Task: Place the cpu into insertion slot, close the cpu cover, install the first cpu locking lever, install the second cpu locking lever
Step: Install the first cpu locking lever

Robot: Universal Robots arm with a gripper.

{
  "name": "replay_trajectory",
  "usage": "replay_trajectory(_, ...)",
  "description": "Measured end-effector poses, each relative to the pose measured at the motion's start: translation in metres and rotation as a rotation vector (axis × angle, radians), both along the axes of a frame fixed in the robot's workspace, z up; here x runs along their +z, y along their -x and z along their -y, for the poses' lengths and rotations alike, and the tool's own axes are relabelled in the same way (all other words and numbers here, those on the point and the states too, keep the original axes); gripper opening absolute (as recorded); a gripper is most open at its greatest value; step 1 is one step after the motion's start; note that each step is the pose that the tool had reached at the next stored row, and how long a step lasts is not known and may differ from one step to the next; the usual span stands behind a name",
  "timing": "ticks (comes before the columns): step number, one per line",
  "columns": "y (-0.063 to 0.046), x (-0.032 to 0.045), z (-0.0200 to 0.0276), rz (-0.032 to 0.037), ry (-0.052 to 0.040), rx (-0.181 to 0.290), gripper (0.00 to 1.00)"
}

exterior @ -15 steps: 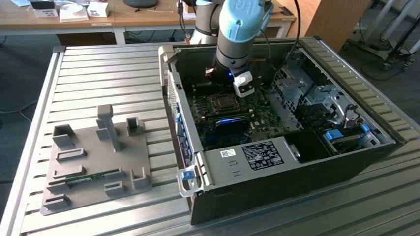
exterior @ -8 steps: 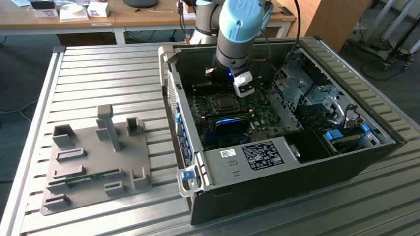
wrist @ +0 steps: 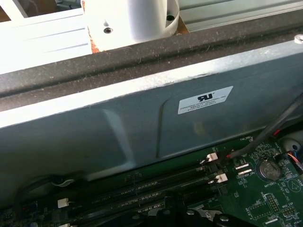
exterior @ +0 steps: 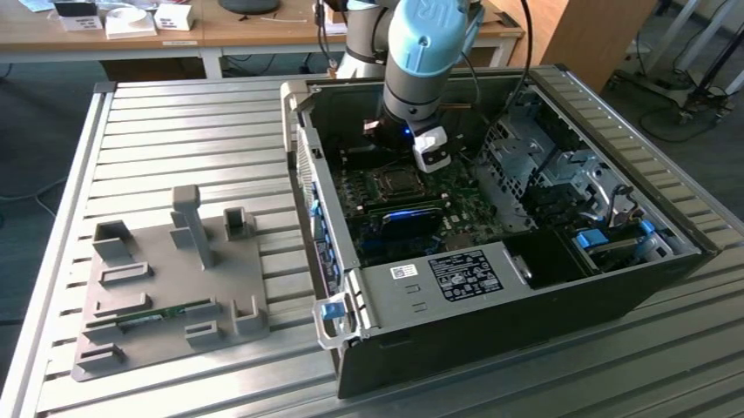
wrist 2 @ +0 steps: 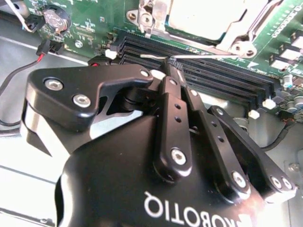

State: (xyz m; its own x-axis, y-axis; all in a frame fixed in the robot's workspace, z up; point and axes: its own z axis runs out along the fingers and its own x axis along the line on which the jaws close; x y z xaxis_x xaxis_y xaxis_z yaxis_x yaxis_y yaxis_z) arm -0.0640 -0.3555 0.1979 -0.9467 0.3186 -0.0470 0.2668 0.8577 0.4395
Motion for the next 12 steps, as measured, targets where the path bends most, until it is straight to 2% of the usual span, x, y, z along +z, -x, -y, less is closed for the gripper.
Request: replay_trajectory(12,0.0,0.0,0.0,0.0,-0.0028,0.0,0.11)
